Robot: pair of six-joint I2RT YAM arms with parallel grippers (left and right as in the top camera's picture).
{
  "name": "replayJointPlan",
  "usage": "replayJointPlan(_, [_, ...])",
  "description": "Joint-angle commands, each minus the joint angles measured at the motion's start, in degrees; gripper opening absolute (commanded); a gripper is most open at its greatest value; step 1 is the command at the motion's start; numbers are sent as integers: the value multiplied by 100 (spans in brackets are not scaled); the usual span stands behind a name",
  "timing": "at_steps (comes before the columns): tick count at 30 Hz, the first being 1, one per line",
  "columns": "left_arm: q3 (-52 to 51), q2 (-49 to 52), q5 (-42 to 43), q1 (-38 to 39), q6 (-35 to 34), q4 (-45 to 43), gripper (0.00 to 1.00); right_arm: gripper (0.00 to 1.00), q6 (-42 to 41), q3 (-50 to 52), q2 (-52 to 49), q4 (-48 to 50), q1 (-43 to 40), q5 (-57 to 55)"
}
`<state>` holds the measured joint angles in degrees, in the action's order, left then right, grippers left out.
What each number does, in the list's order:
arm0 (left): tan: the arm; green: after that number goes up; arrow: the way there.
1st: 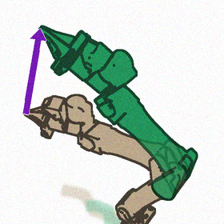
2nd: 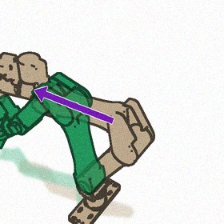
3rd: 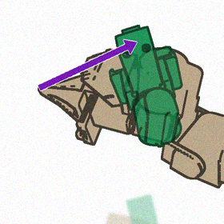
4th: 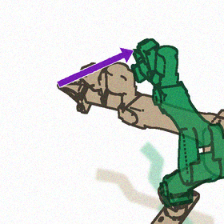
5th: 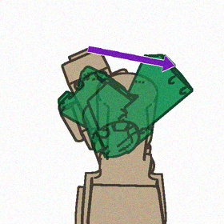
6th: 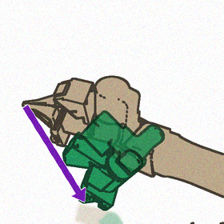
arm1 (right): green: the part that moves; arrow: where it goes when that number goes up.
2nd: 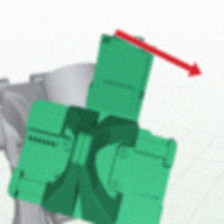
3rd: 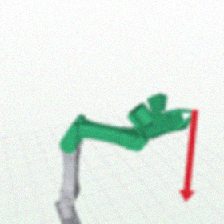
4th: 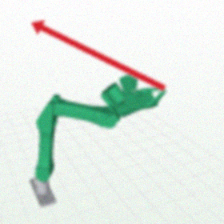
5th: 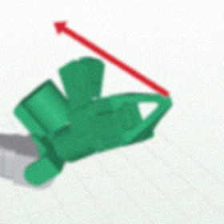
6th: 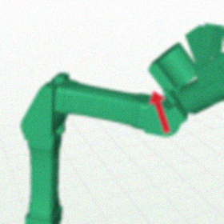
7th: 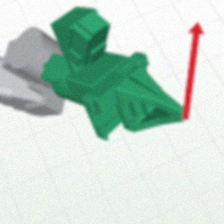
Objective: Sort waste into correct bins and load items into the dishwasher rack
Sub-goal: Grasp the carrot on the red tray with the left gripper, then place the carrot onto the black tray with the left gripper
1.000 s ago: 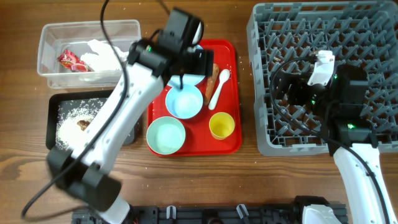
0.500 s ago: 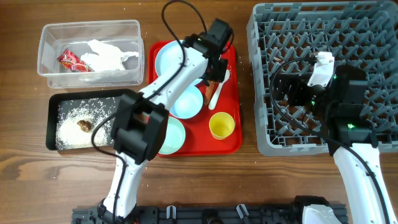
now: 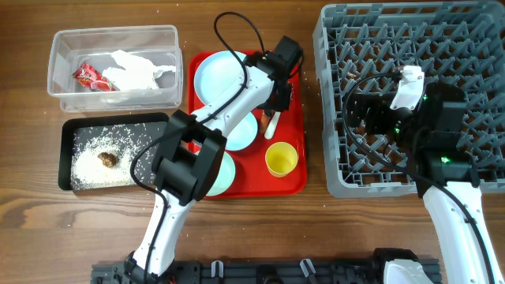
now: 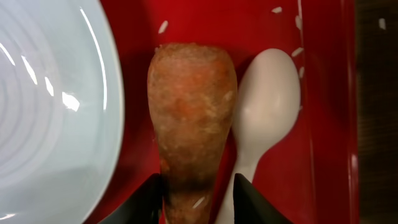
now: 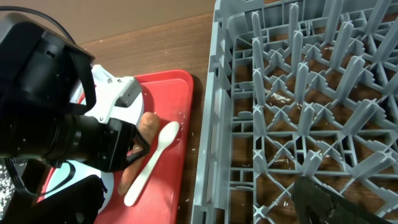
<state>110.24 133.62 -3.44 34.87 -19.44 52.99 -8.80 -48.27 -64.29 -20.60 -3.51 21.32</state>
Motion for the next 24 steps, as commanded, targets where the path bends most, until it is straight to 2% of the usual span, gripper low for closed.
replayJointPlan(1, [33,131,-74,63,-101,-4,38,99,-35,-118,-2,0,28,-81])
replayJointPlan(8, [33,455,-72,-11,-122,-160,38,99,-35,-116,-2,-2,28,-79])
replayJointPlan(11, [33,483,-72,-11,-122,-205,25,99,-35,-118,-2,-2,28,-79])
replayJointPlan(13, [48,468,-70,-11,-122,-260,8,99,-35,-118,-2,-2,28,-79])
replayJointPlan(14, [70,428,-70,-11,-120,-229,5,99,-35,-116,-2,-2,28,-79])
replayJointPlan(22, [192,-1095,-72,-166,-120,-98,4,99,-37,-116,-2,-2,28,-79])
replayJointPlan(24, [192,-1510,-74,-398,-269,195,4,99,-33,-116,-2,-2,28,-79])
